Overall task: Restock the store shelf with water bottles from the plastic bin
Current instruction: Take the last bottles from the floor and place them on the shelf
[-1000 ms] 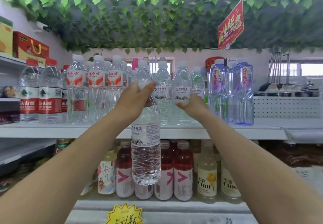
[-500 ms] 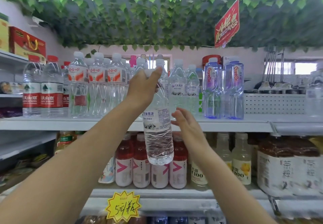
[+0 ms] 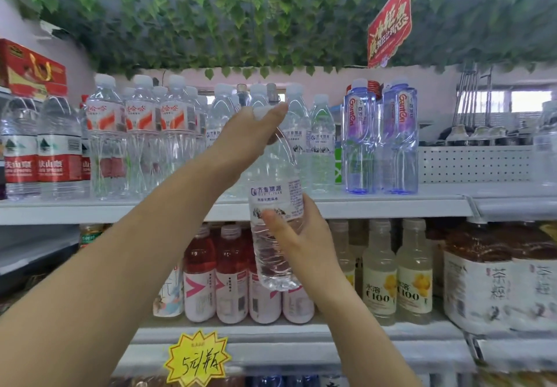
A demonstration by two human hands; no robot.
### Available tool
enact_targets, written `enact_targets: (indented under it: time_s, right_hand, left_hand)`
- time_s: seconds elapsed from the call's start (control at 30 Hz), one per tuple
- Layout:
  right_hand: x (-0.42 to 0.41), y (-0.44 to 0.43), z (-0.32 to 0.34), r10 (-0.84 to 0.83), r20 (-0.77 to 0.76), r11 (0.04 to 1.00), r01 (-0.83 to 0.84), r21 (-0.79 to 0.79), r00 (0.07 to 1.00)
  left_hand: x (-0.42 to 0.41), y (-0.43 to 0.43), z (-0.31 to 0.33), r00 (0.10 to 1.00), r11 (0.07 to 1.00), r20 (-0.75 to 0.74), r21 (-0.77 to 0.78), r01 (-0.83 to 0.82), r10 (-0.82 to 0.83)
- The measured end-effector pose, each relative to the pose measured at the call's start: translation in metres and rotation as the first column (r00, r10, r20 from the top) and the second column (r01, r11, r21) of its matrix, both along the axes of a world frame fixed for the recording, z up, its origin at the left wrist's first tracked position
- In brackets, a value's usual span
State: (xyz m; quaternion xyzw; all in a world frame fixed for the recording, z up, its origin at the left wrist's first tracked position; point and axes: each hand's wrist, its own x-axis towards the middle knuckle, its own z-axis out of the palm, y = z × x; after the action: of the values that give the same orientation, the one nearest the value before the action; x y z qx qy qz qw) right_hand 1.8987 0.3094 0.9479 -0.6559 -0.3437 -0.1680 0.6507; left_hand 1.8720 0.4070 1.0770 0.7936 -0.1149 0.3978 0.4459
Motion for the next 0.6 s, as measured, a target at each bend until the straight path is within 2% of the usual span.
enact_targets:
  time_s: [0.17, 0.27, 0.33, 0.4, 0.5, 0.6]
  right_hand:
    - [0.022, -0.015, 0.004, 0.057, -0.071, 0.998, -0.059, -0.019, 0.996]
    - [0.033, -0.026, 0.016, 0.056, -0.132, 0.998, -0.056, 0.005, 0.990]
    - [0.042, -0.033, 0.026, 0.069, -0.169, 0.997, -0.063, 0.045, 0.983]
    - [0.053, -0.042, 0.036, 0.046, -0.160, 0.996, -0.032, 0.084, 0.986]
    - [0.067, -0.046, 0.050, -0.044, -0.093, 0.992, 0.055, 0.110, 0.995]
    - [0.078, -0.044, 0.062, -0.117, -0.065, 0.985, 0.124, 0.122, 0.991]
  left_hand:
    - [0.014, 0.016, -0.019, 0.992, 0.989, -0.071, 0.113, -0.092, 0.100]
    - [0.030, 0.022, -0.041, 0.993, 0.987, -0.052, 0.131, -0.097, 0.104]
    - [0.043, 0.025, -0.060, 0.981, 0.954, -0.034, 0.242, -0.177, 0.191]
    - [0.058, 0.027, -0.079, 0.955, 0.893, 0.012, 0.352, -0.281, 0.296]
    - [0.075, 0.027, -0.097, 0.905, 0.804, 0.059, 0.438, -0.402, 0.421]
    - [0.088, 0.024, -0.107, 0.789, 0.582, 0.195, 0.578, -0.572, 0.582]
